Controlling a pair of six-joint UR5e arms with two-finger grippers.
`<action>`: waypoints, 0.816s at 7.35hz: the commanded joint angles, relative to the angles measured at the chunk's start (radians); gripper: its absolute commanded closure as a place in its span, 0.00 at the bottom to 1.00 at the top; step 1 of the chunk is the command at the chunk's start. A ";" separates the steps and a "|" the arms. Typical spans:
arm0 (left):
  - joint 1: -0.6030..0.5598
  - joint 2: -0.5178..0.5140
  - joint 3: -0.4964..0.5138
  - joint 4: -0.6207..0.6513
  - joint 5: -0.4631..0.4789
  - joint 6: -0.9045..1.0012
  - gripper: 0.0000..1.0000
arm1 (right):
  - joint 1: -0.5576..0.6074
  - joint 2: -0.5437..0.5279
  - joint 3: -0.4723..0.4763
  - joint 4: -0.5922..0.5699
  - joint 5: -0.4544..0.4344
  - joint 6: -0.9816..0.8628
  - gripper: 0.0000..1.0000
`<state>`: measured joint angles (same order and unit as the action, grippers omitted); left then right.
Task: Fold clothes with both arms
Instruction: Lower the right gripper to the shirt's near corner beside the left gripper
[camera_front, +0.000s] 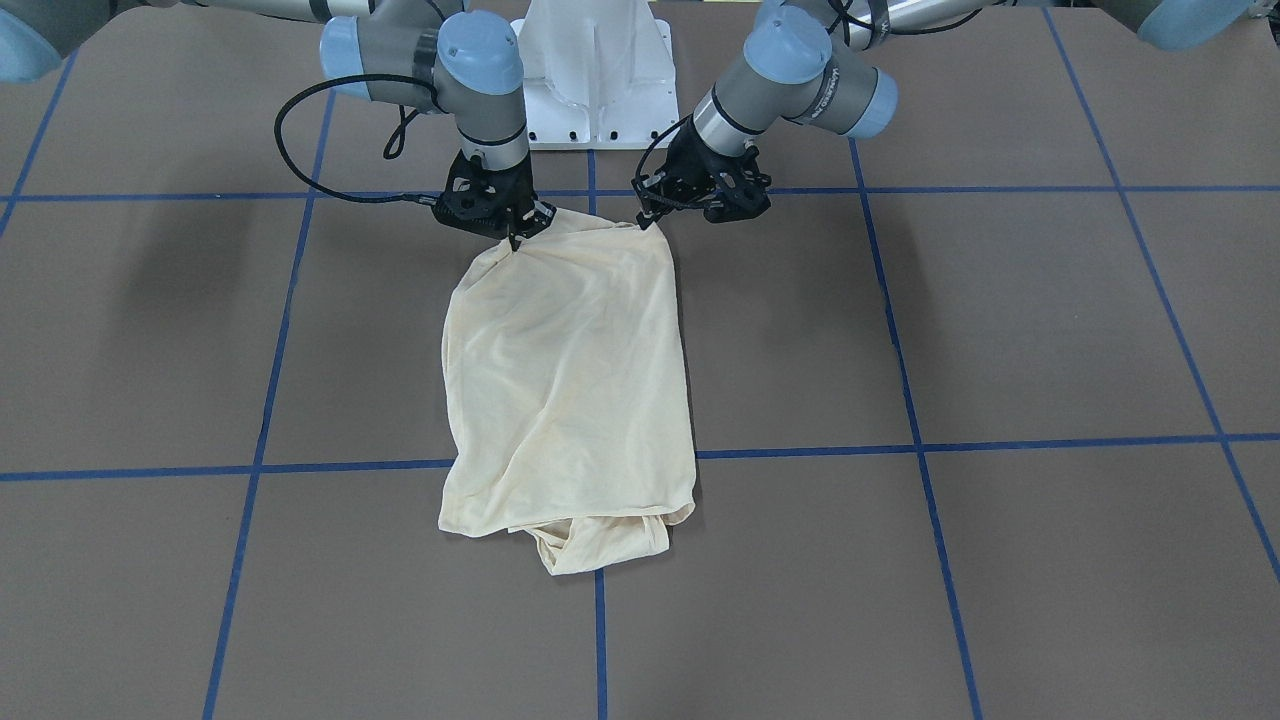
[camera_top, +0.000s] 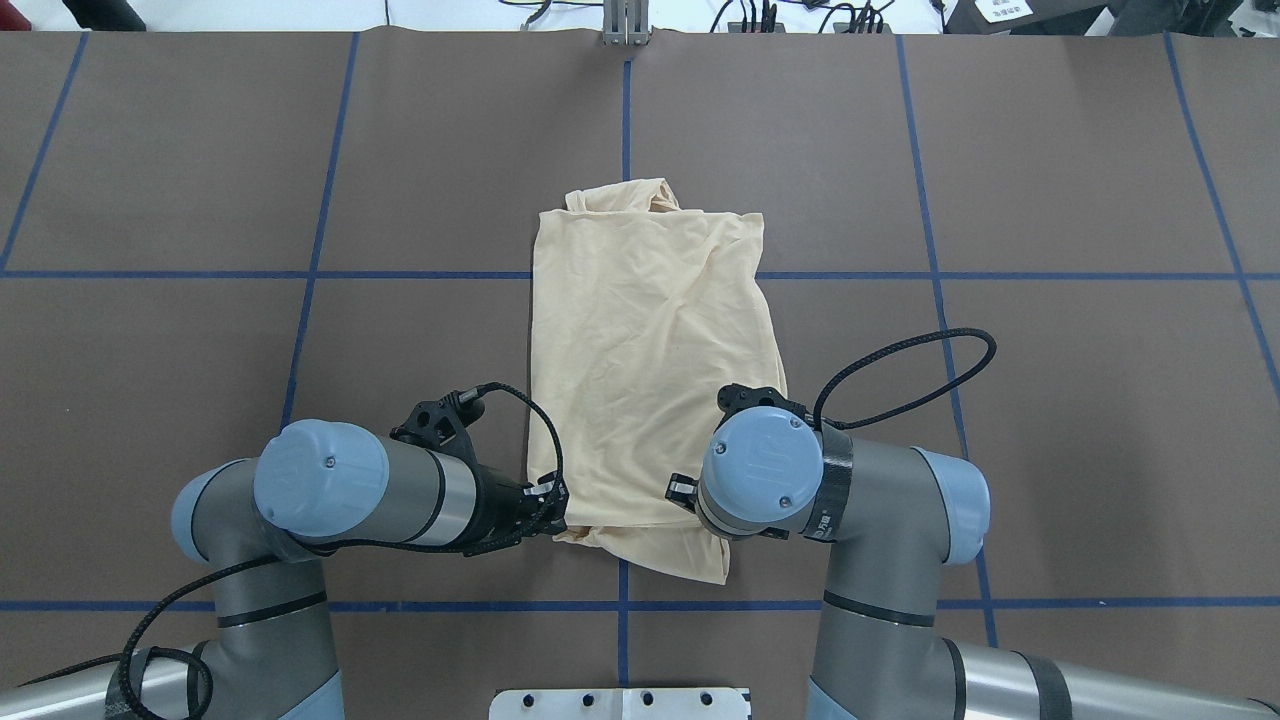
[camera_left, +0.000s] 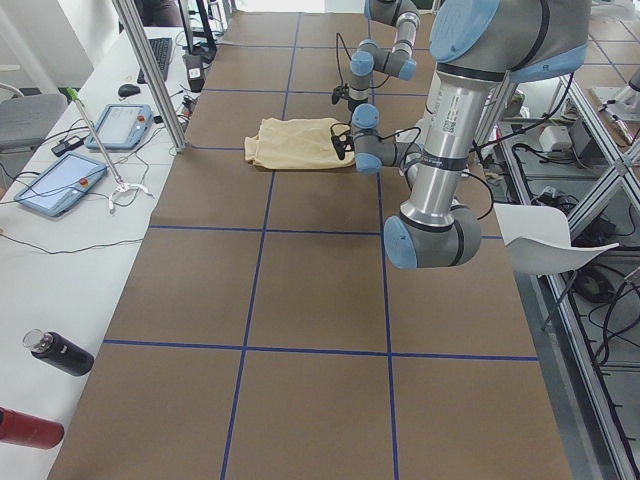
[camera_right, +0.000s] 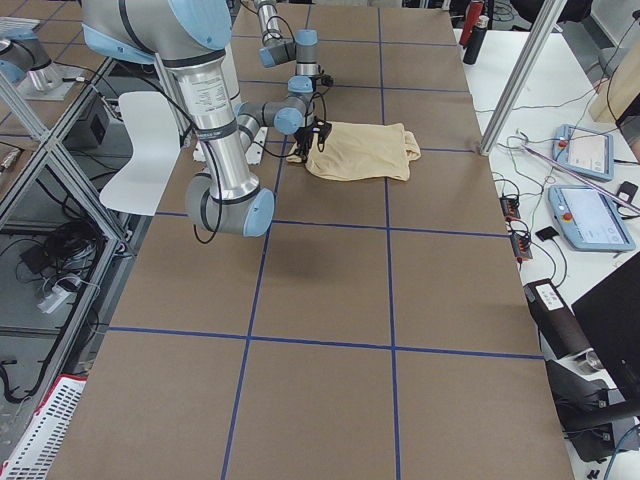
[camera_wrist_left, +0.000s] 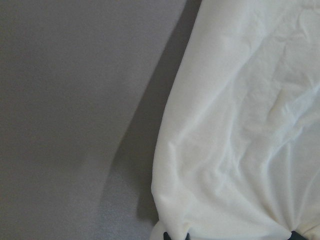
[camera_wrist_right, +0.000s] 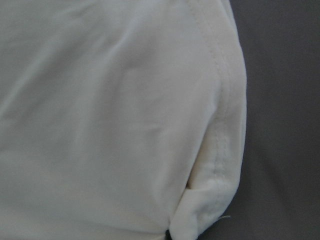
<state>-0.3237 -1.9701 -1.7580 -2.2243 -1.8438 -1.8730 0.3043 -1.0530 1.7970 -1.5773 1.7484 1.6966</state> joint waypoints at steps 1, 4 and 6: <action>0.000 -0.001 -0.008 0.000 0.000 0.000 1.00 | 0.019 0.004 0.015 -0.001 0.008 -0.002 1.00; 0.017 0.008 -0.057 0.003 -0.003 0.002 1.00 | 0.029 -0.065 0.131 -0.001 0.048 -0.002 1.00; 0.093 0.014 -0.077 0.015 -0.005 0.002 1.00 | -0.017 -0.123 0.206 -0.001 0.048 -0.002 1.00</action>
<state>-0.2763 -1.9589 -1.8195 -2.2190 -1.8475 -1.8716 0.3150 -1.1393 1.9570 -1.5785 1.7933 1.6951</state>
